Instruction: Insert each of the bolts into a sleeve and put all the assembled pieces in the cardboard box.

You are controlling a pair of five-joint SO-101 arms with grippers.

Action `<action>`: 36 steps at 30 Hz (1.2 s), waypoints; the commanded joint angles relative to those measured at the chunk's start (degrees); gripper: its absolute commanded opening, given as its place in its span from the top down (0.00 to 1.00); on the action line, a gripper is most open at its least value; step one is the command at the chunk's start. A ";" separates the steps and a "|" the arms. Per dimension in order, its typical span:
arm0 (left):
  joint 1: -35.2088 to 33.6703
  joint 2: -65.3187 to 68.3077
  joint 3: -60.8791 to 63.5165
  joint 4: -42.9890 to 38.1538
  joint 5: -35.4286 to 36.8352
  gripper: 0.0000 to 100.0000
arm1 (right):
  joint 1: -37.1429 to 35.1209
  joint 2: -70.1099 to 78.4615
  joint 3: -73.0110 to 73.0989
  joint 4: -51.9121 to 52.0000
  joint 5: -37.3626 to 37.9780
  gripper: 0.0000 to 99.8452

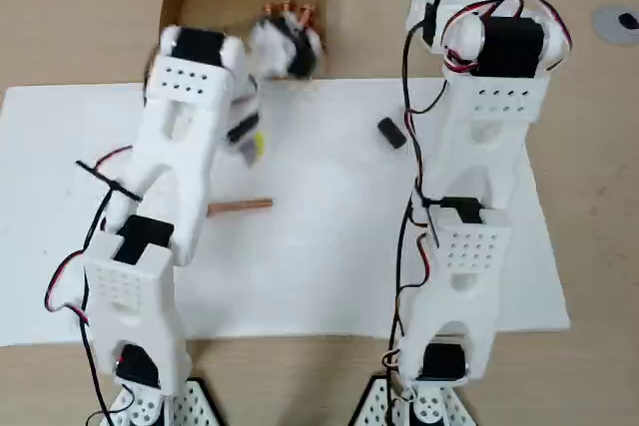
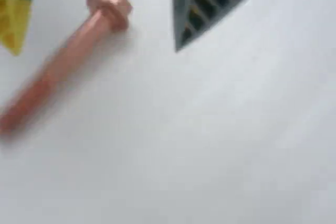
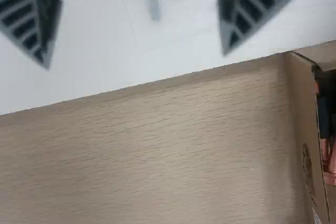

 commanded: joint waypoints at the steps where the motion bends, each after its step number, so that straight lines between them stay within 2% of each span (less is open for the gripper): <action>1: -1.49 -1.89 0.70 0.70 42.11 0.79 | 1.01 -1.01 -2.95 0.53 -0.62 0.75; 3: -2.11 -2.15 7.12 0.62 64.35 0.79 | 1.01 -1.01 -2.95 0.62 -0.62 0.75; 4: -1.85 -1.80 10.46 0.62 72.97 0.79 | 1.01 -1.01 -2.95 0.62 -0.62 0.75; 6: -1.32 -1.27 17.67 0.62 81.32 0.79 | 1.01 -0.92 -2.95 0.70 -0.62 0.75; 12: 0.97 -1.01 24.88 0.62 84.75 0.79 | 1.01 -0.84 -2.95 0.70 -0.62 0.75; 19: 0.70 -1.01 26.29 0.62 101.71 0.79 | 1.01 -0.75 -2.95 0.70 -0.62 0.75; 21: 0.70 -1.10 26.11 0.62 104.70 0.79 | 1.01 -0.75 -2.95 0.70 -0.62 0.75; 26: -0.53 -1.01 23.56 0.62 105.85 0.79 | 1.01 -0.66 -2.86 0.70 -0.62 0.75; 32: -4.40 -0.40 14.86 0.53 105.93 0.79 | 1.01 -0.66 -2.86 0.70 -0.62 0.75; 36: -4.04 -0.66 14.42 0.62 105.93 0.79 | 1.01 -0.84 -2.86 0.70 -0.62 0.75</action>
